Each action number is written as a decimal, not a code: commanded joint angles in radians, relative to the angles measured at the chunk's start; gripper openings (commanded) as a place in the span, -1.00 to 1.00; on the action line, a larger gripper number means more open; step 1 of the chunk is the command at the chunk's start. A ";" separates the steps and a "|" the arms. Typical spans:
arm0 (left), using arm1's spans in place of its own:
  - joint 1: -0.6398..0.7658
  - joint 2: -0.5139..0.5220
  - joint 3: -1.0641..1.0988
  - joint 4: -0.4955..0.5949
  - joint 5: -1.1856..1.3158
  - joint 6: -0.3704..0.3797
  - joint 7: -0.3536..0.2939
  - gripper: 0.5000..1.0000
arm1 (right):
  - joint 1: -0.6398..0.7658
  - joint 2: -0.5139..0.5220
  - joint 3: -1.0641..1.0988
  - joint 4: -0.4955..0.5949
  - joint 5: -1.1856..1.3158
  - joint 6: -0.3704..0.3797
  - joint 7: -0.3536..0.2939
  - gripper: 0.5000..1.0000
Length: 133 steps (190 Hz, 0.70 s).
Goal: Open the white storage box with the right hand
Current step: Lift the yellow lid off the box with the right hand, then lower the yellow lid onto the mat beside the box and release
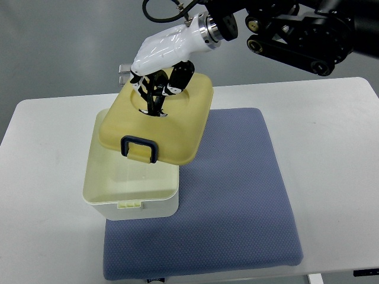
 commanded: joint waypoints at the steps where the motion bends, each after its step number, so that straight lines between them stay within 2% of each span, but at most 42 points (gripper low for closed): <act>1: 0.000 0.000 0.000 0.000 0.000 0.000 0.000 1.00 | -0.009 -0.056 0.000 -0.019 0.000 -0.004 0.000 -1.00; 75: 0.000 0.000 0.000 0.000 0.000 0.000 0.000 1.00 | -0.136 -0.223 -0.014 -0.045 -0.006 -0.081 0.000 -1.00; 133: 0.000 0.000 0.000 0.000 0.000 0.000 0.000 1.00 | -0.266 -0.255 -0.018 -0.060 -0.015 -0.147 0.000 -1.00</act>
